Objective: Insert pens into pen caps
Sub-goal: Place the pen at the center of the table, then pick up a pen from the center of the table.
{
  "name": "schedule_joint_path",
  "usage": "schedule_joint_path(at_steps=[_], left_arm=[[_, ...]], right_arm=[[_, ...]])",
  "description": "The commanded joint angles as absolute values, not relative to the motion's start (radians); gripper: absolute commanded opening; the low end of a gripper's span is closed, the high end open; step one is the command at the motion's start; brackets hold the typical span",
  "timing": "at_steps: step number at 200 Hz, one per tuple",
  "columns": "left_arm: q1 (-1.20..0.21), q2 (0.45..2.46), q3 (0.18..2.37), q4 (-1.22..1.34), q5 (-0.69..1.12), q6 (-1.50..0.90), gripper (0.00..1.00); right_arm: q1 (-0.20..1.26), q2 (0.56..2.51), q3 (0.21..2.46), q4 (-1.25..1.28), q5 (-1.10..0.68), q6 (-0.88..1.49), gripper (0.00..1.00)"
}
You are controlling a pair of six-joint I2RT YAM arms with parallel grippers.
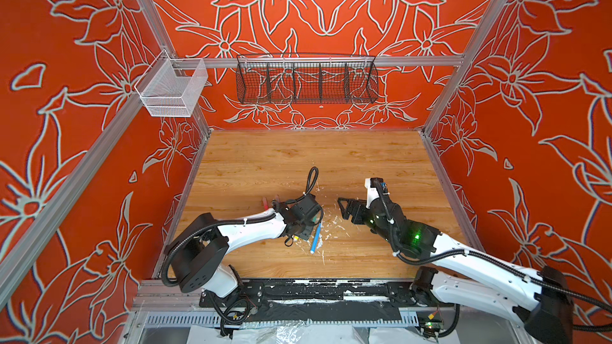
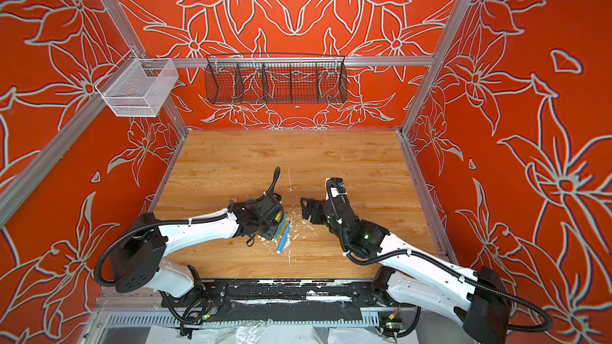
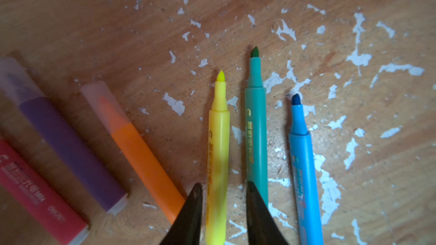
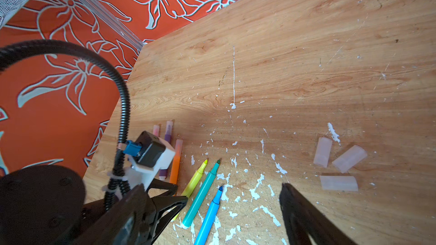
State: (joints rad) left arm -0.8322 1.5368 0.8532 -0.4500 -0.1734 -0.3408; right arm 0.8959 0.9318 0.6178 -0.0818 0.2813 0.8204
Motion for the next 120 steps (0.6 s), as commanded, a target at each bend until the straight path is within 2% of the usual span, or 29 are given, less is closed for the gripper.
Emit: schedule_joint_path(at_steps=[1, 120], left_arm=[[-0.825, 1.585, 0.888, -0.498, -0.178, -0.363, 0.30], [-0.779, 1.683, 0.938, -0.543, -0.135, -0.379, 0.28]], right_arm=[[0.890, 0.938, 0.614, -0.052, 0.274, 0.840, 0.91], [0.890, 0.956, 0.632, -0.036, 0.238, 0.847, 0.90]])
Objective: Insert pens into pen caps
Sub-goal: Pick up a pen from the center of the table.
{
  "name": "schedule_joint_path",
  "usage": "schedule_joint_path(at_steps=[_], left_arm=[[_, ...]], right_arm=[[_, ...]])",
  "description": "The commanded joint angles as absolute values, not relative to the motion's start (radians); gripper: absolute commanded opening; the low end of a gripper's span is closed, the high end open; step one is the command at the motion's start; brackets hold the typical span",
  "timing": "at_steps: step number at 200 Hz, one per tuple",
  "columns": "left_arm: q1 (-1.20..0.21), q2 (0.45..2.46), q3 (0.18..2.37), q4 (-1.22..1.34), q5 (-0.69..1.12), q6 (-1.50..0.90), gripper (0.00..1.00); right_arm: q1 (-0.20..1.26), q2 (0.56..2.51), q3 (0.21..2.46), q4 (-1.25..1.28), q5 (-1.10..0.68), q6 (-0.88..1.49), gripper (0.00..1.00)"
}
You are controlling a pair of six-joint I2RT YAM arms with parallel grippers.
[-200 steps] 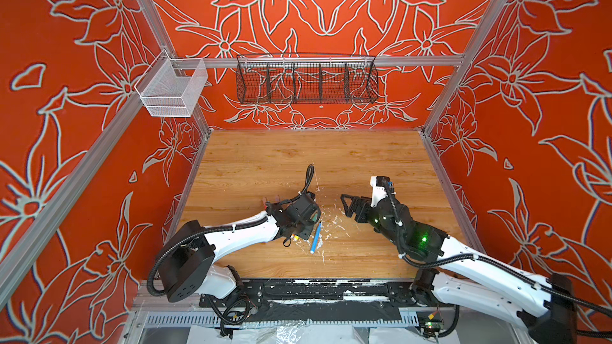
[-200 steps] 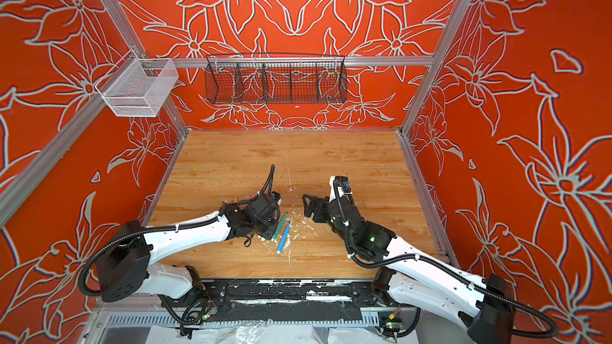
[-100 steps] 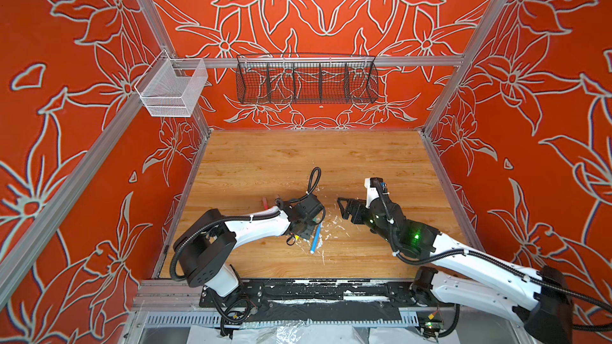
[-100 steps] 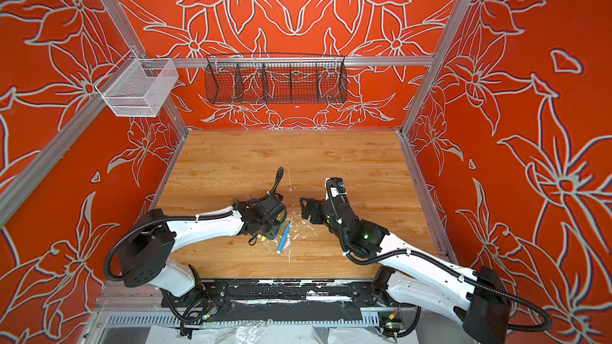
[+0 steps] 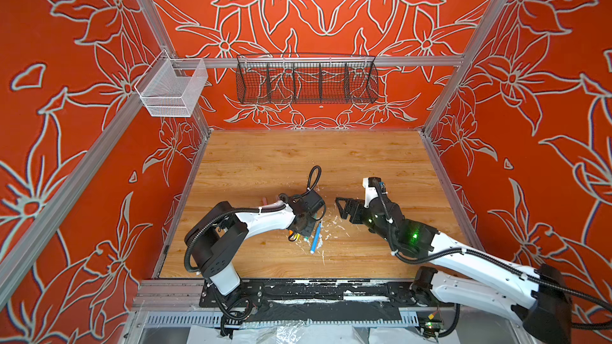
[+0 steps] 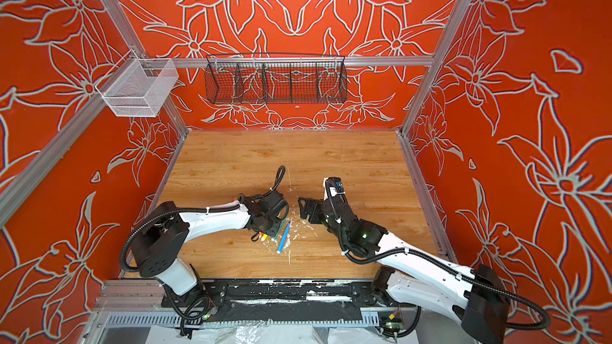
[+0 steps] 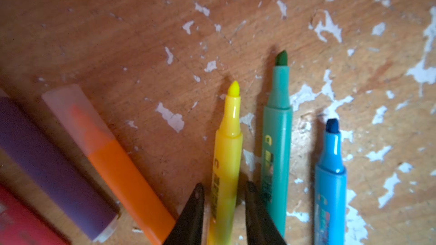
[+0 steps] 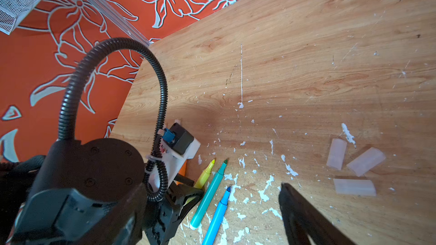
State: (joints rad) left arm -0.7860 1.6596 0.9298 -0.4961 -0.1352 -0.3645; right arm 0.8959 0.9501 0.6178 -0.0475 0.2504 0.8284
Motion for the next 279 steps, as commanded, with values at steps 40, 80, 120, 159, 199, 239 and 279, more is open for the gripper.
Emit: schedule_joint_path(at_steps=[40, 80, 120, 159, 199, 239, 279], left_arm=[[-0.779, 1.669, 0.959, -0.589, -0.154, -0.383, 0.25], [-0.779, 1.660, 0.965, -0.609, -0.145, -0.374, 0.25], [-0.779, 1.717, 0.993, -0.626, -0.135, -0.374, 0.23], [-0.778, 1.734, 0.998, -0.627, -0.125, -0.371, 0.22], [-0.779, 1.754, 1.004, -0.623, -0.107, -0.371, 0.16], [-0.769, 1.727, 0.991, -0.608, -0.090, -0.371, 0.03], [-0.745, 1.615, 0.929, -0.548, -0.069, -0.377, 0.01]], right_arm=[[0.890, 0.964, 0.619, -0.017, 0.238, 0.856, 0.90], [0.890, 0.971, 0.642, -0.040, 0.238, 0.842, 0.89], [0.890, 0.968, 0.632, -0.023, 0.239, 0.847, 0.90], [0.890, 0.972, 0.645, -0.031, 0.233, 0.843, 0.90], [0.889, 0.960, 0.639, -0.032, 0.236, 0.844, 0.90], [0.888, 0.949, 0.629, -0.026, 0.244, 0.857, 0.89], [0.889, 1.001, 0.569, 0.111, 0.214, 0.925, 0.85]])
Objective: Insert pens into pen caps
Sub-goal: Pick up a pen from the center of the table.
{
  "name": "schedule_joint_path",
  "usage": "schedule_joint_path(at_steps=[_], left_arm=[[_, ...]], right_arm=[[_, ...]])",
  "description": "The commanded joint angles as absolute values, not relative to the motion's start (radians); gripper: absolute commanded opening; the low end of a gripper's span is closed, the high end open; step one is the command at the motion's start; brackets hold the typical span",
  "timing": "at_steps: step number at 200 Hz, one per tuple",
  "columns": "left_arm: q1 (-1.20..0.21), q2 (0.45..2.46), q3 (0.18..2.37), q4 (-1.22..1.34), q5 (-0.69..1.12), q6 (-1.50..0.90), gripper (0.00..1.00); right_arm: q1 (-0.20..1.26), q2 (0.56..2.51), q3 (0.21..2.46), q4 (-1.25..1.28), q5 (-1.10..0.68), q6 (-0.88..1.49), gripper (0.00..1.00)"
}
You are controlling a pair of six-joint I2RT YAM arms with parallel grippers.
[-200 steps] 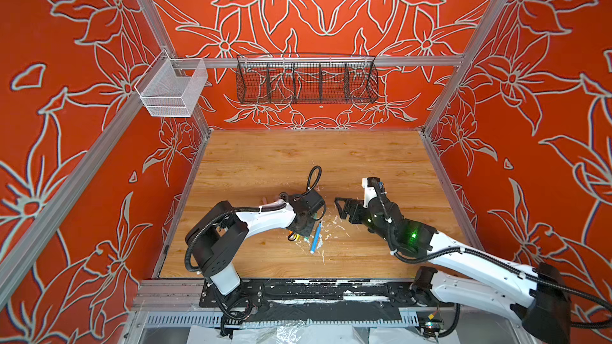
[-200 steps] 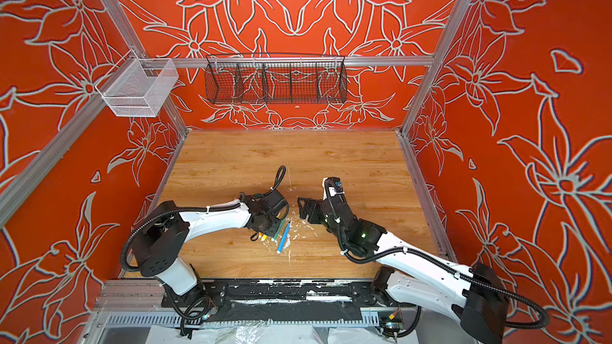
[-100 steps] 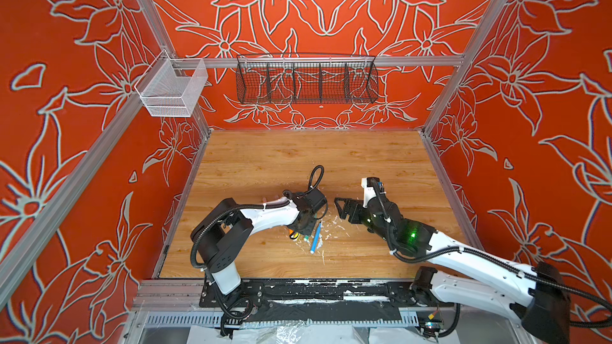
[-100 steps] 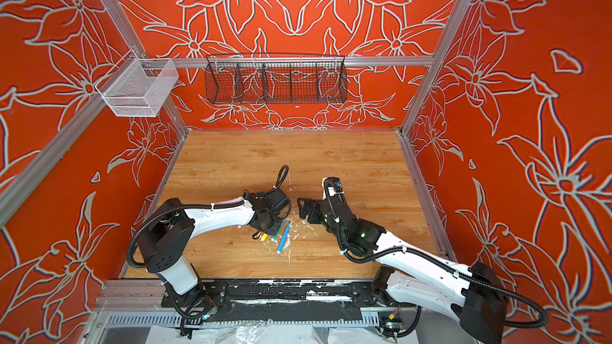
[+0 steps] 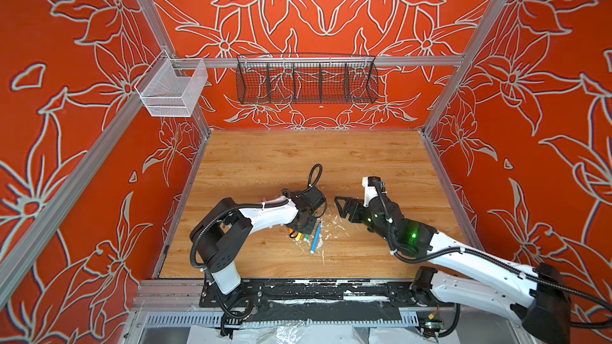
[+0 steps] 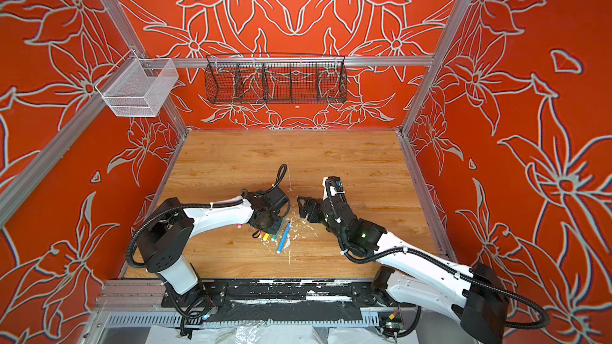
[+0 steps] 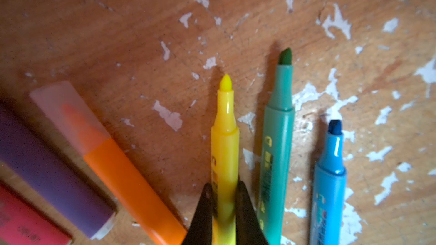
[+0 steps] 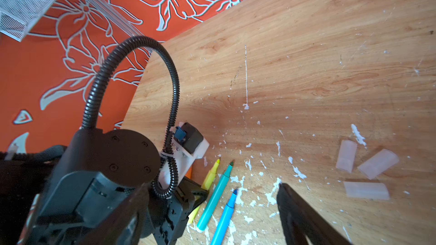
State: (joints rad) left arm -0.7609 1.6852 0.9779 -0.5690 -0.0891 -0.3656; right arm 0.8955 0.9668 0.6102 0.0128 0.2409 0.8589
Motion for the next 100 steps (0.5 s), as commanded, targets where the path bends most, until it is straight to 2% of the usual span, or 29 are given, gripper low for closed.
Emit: schedule_joint_path(at_steps=[1, 59, 100], left_arm=[[-0.745, 1.613, 0.928, -0.546, -0.069, -0.377, 0.01], [-0.746, 1.328, 0.807, -0.442, -0.071, -0.351, 0.01], [-0.751, 1.144, 0.711, -0.335, 0.007, -0.318, 0.01]], right_arm=[[0.888, 1.004, 0.568, 0.115, 0.214, 0.928, 0.85], [0.892, 1.178, 0.536, 0.327, 0.139, 1.069, 0.79], [0.899, 1.382, 0.570, 0.533, 0.024, 1.136, 0.70]])
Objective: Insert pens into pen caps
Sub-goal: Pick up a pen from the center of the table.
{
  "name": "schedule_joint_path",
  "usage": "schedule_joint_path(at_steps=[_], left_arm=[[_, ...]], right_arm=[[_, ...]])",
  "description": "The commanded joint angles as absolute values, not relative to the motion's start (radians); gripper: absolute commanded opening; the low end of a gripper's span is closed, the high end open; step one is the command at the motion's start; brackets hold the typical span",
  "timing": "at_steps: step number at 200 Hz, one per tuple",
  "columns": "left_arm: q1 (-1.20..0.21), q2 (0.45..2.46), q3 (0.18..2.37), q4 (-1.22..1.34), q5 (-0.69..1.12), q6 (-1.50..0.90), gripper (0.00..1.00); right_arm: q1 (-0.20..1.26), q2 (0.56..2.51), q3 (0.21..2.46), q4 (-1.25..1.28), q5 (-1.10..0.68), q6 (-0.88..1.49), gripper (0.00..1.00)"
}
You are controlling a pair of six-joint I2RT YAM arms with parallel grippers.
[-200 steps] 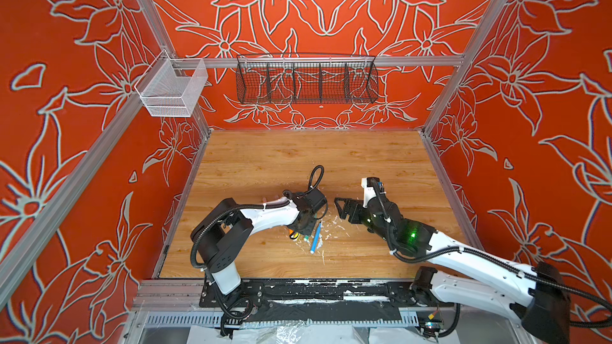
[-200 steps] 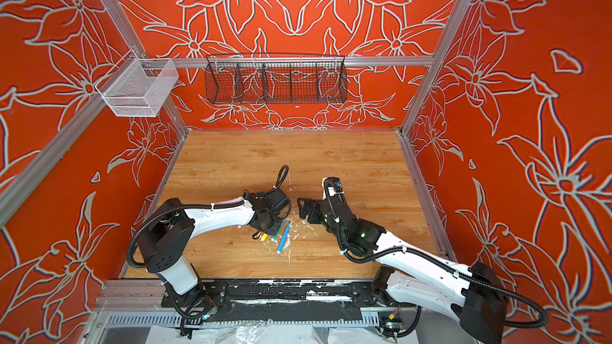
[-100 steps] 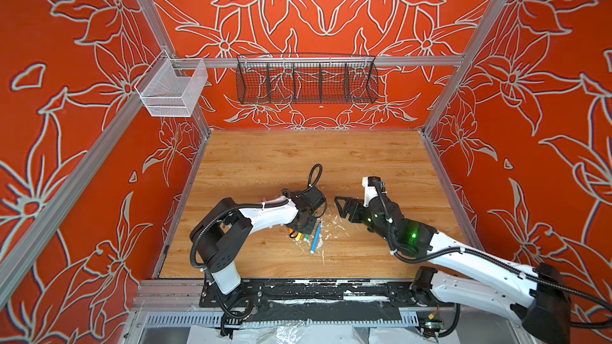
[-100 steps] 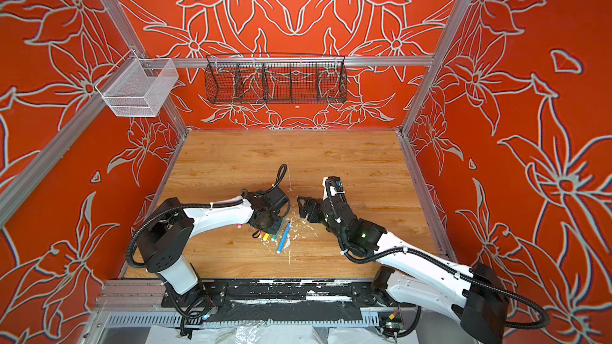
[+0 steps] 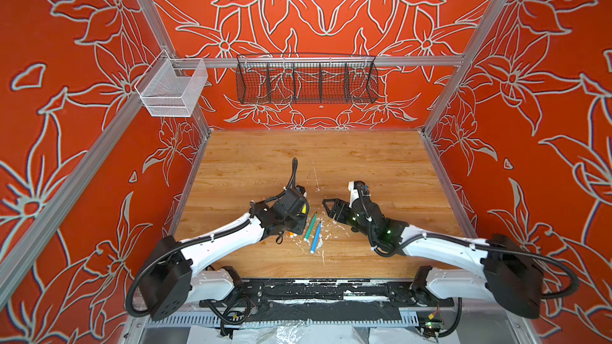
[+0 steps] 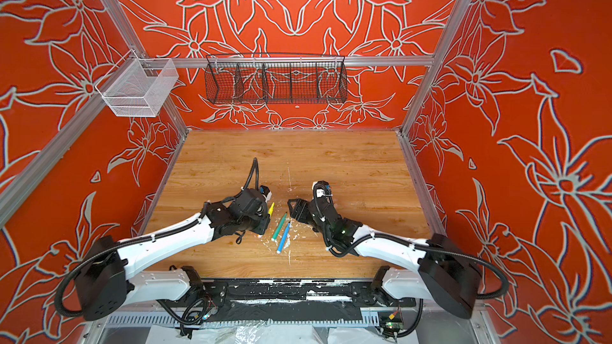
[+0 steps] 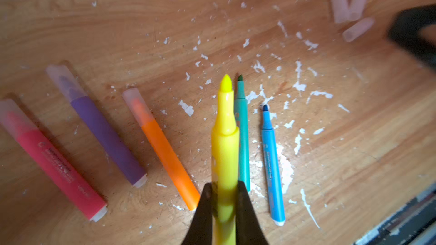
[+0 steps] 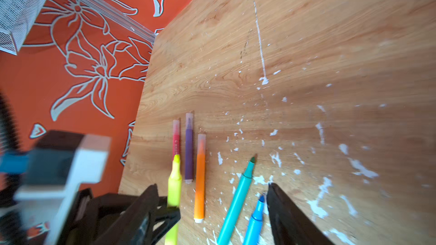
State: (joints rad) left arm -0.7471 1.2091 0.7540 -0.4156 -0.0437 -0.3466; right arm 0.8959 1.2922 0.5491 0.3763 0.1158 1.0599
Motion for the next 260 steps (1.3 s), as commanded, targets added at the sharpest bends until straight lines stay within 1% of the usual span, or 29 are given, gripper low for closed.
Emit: schedule_joint_path(at_steps=[1, 22, 40, 78, 103, 132, 183, 196, 260], left_arm=[[-0.752, 1.143, 0.709, -0.333, 0.007, -0.317, 0.01], [-0.753, 1.117, 0.698, -0.327, 0.006, -0.316, 0.01], [-0.753, 1.124, 0.703, -0.329, 0.002, -0.316, 0.01], [-0.753, 1.155, 0.718, -0.350, -0.025, -0.323, 0.00], [-0.754, 1.157, 0.720, -0.343, 0.000, -0.319, 0.00], [-0.754, 1.136, 0.709, -0.327, 0.026, -0.313, 0.00], [-0.765, 1.104, 0.696, -0.305, 0.057, -0.299, 0.00], [-0.765, 1.108, 0.696, -0.306, 0.054, -0.299, 0.00], [-0.770, 1.125, 0.706, -0.310, 0.068, -0.296, 0.00]], right_arm=[[0.899, 1.386, 0.573, 0.536, 0.020, 1.136, 0.70], [0.915, 1.473, 0.635, 0.562, -0.028, 1.135, 0.68], [0.935, 1.507, 0.661, 0.573, -0.030, 1.126, 0.67], [0.952, 1.465, 0.607, 0.600, 0.034, 1.134, 0.67], [0.962, 1.435, 0.605, 0.580, 0.048, 1.122, 0.67], [0.984, 1.445, 0.619, 0.584, 0.051, 1.121, 0.66], [1.005, 1.515, 0.648, 0.623, 0.044, 1.153, 0.50], [1.010, 1.514, 0.650, 0.622, 0.048, 1.154, 0.44], [1.026, 1.494, 0.637, 0.608, 0.098, 1.159, 0.21]])
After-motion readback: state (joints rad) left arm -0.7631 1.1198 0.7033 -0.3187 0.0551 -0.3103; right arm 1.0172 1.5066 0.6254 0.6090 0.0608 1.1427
